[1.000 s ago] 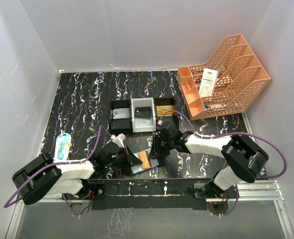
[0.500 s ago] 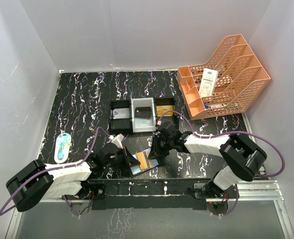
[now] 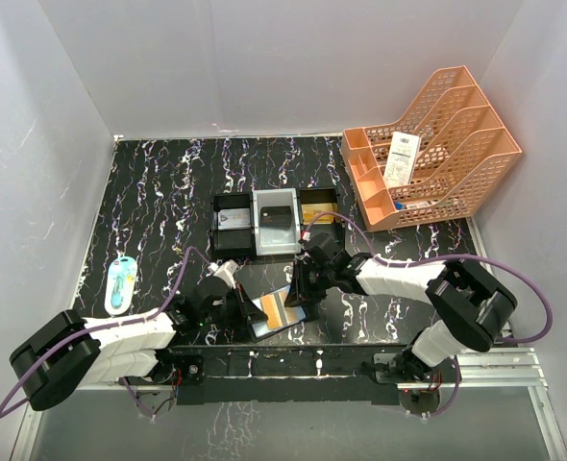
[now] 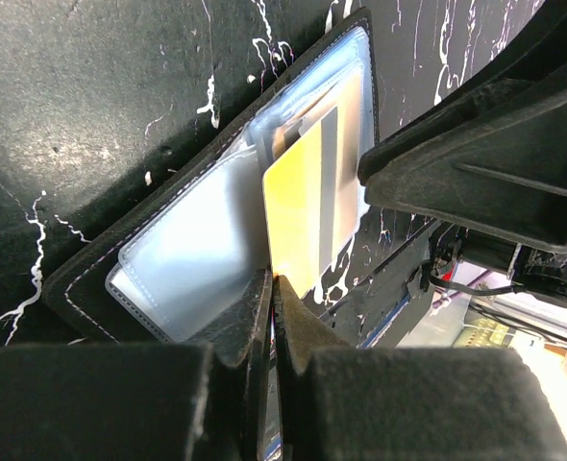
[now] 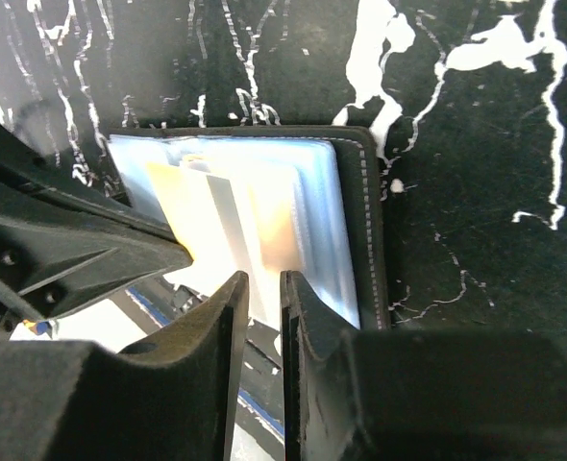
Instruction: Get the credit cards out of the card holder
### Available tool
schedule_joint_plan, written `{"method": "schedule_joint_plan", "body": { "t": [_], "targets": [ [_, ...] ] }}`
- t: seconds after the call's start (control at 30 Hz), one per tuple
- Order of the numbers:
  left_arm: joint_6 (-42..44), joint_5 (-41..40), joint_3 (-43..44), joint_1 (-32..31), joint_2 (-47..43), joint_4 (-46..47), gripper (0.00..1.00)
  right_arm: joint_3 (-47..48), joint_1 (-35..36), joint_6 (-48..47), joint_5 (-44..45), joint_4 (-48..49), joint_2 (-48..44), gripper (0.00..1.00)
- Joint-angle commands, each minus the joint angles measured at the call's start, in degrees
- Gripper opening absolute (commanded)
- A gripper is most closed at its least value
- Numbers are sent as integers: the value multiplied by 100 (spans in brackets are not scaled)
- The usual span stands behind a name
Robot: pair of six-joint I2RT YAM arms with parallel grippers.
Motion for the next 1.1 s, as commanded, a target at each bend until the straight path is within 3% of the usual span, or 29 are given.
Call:
{"method": "schedule_joint_plan", "body": {
  "t": [0.0,0.43,0.67,1.07],
  "targets": [
    [131,-73,186,-18,1,-121,0,384,30,-137,-244,97,-273,20],
    [35,-80,197,-20,87,66,0,150,84,-30,-240,248,342,23],
    [-160,-9,59,-23,243,707,25,-130,90,157,-300,517,300,22],
    [-419,-61,-29,-20,495,1147,29,-234,87,180,-379,670,244,21]
  ]
}}
